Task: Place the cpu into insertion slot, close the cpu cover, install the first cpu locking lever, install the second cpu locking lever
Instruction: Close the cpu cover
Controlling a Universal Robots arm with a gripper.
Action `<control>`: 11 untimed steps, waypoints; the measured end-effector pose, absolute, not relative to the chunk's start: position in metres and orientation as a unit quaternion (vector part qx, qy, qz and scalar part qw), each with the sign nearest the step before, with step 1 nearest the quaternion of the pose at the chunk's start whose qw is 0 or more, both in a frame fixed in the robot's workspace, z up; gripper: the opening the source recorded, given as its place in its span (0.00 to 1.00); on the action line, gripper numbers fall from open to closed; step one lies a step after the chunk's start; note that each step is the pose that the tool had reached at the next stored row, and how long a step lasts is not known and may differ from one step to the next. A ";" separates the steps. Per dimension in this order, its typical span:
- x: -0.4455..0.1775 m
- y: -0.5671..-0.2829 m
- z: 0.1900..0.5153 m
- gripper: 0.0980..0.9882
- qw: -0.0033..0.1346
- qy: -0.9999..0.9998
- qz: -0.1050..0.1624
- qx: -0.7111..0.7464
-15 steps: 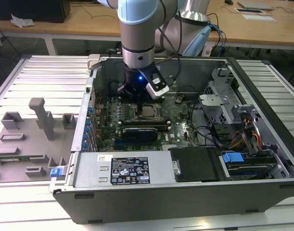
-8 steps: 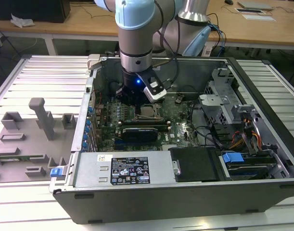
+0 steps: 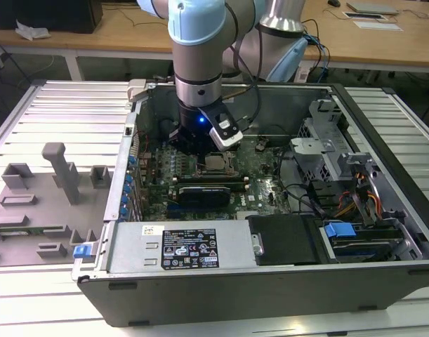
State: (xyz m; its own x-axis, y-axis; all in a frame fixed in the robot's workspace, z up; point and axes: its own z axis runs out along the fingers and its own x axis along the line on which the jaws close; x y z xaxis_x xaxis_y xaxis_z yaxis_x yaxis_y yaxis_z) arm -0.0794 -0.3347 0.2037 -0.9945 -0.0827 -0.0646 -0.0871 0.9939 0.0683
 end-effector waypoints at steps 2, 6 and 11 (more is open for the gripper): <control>-0.079 -0.335 0.206 0.01 0.031 0.998 0.036 -0.043; -0.079 -0.335 0.209 0.01 0.032 0.998 0.039 -0.044; -0.079 -0.337 0.209 0.01 0.033 0.997 0.050 -0.044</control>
